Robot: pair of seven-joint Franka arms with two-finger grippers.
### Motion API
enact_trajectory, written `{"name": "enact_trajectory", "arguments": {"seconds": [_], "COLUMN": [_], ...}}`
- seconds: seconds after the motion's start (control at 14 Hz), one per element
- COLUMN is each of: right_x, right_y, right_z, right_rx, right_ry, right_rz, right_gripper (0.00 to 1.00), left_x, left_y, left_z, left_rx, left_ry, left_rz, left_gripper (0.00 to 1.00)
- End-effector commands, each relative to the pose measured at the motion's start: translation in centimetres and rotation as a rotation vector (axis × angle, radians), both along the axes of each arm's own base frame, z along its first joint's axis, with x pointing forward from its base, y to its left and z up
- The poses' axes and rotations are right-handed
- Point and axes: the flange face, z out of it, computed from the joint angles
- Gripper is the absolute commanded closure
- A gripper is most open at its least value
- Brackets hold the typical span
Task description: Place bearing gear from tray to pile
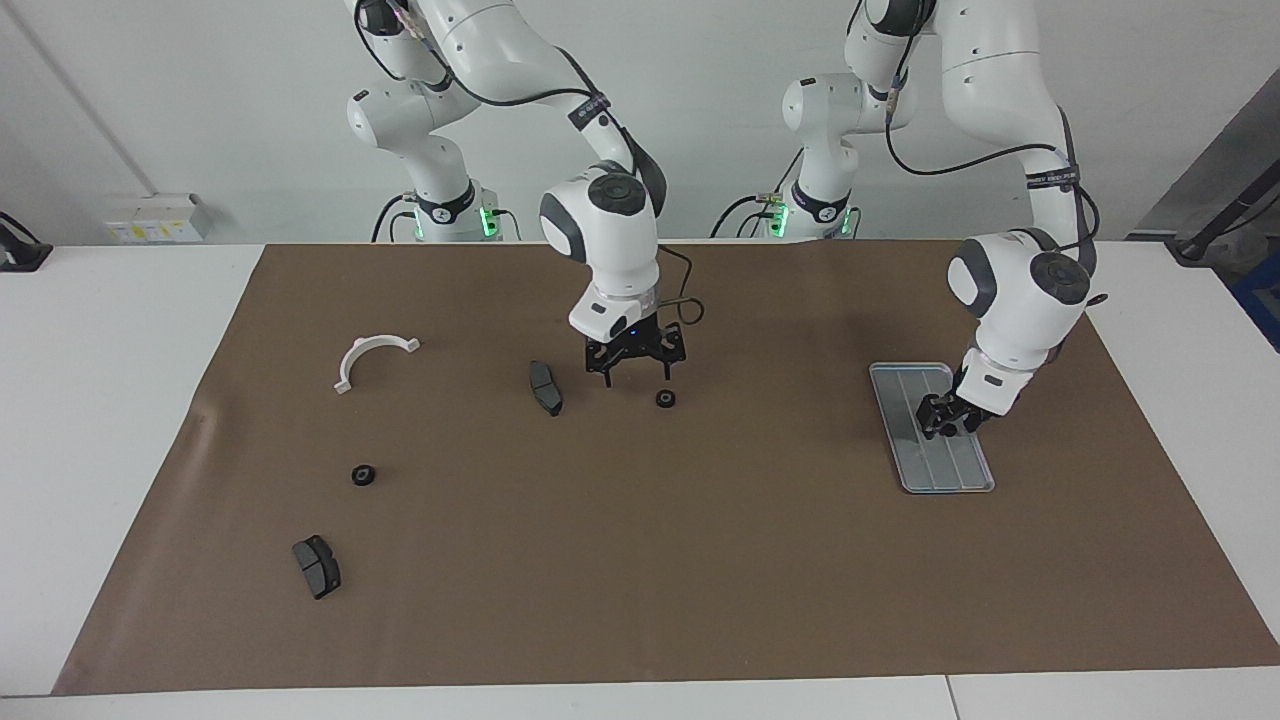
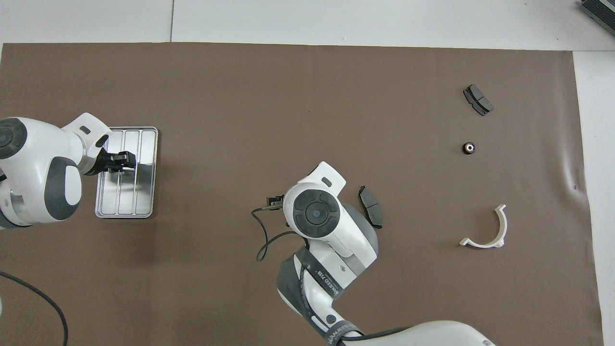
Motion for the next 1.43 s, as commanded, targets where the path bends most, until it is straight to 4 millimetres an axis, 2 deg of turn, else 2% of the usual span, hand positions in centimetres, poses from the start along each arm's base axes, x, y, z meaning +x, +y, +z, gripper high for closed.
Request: {"name": "enact_trajectory", "arguments": {"seconds": [0.0,0.14,0.21,0.36,0.64,0.79,0.93,1.0,1.07,1.22,1.29,1.36], "right_x": [0.6,0.9,1.1,1.3,1.7,1.7,1.6,1.5,1.5,1.6,1.7,1.9], "right_y": [1.0,1.0,1.0,1.0,0.9,0.8,0.7,0.6,0.6,0.5,0.5,0.4], "right_z": [-1.4,-2.8,-3.4,-3.4,-3.2,-3.3,-3.4,-3.6,-3.6,-3.6,-3.6,-3.4], "right_rx": [-0.010,-0.035,-0.030,-0.026,-0.033,-0.035,-0.039,-0.043,-0.045,-0.045,-0.040,-0.036], "right_ry": [-0.029,-0.053,-0.072,-0.079,-0.099,-0.099,-0.095,-0.091,-0.089,-0.088,-0.086,-0.088], "right_rz": [0.003,0.034,0.044,0.045,0.058,0.059,0.065,0.068,0.068,0.065,0.052,0.046], "right_gripper": [0.00,0.00,0.00,0.00,0.00,0.00,0.13,0.27,0.44,0.90,1.00,1.00], "left_x": [-0.8,-0.8,-0.8,-0.7,-0.3,1.2,2.9,3.4,3.5,3.4,3.3,3.3], "left_y": [0.3,0.3,0.3,0.3,-0.1,-0.9,-2.4,-4.1,-5.2,-7.5,-8.2,-9.2], "left_z": [-0.7,-0.7,-0.7,-0.6,-0.2,1.2,3.9,4.8,5.2,5.5,5.6,5.7], "left_rx": [-0.004,-0.004,-0.004,-0.004,-0.004,-0.005,-0.036,-0.042,-0.045,-0.049,-0.051,-0.053], "left_ry": [-0.006,-0.004,-0.004,-0.007,-0.011,-0.015,-0.014,-0.013,-0.006,-0.006,-0.007,-0.008], "left_rz": [-0.006,-0.004,-0.001,0.002,-0.003,-0.008,0.050,0.074,0.106,0.132,0.142,0.151], "left_gripper": [0.39,0.48,0.56,0.70,0.87,0.93,0.94,0.94,0.94,0.94,0.94,0.94]}}
